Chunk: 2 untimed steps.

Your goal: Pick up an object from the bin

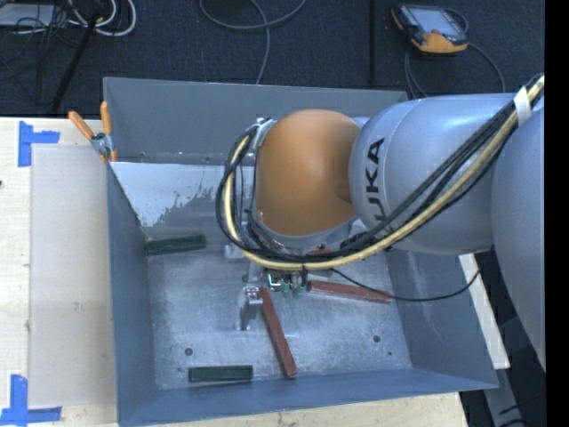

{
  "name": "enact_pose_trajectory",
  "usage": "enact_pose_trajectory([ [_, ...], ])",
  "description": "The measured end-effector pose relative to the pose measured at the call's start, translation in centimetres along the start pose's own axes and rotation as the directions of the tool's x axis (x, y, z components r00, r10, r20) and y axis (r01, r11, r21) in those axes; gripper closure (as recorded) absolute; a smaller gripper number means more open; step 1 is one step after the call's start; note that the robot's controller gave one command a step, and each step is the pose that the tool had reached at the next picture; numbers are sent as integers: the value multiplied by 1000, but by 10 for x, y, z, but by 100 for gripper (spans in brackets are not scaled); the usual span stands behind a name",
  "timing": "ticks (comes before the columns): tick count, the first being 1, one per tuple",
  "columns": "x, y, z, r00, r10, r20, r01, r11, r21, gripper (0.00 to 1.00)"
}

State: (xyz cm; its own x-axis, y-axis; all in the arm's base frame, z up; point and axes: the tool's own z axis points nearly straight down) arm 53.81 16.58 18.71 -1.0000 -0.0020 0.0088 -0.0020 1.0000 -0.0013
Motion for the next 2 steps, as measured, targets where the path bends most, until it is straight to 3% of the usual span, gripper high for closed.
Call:
enact_pose_trajectory([
  [1,-2,-1,-4,1000,3,7,-3,1000,-1,0],
  [2,7,-13,25,998,-67,13,67,998,-2,0],
])
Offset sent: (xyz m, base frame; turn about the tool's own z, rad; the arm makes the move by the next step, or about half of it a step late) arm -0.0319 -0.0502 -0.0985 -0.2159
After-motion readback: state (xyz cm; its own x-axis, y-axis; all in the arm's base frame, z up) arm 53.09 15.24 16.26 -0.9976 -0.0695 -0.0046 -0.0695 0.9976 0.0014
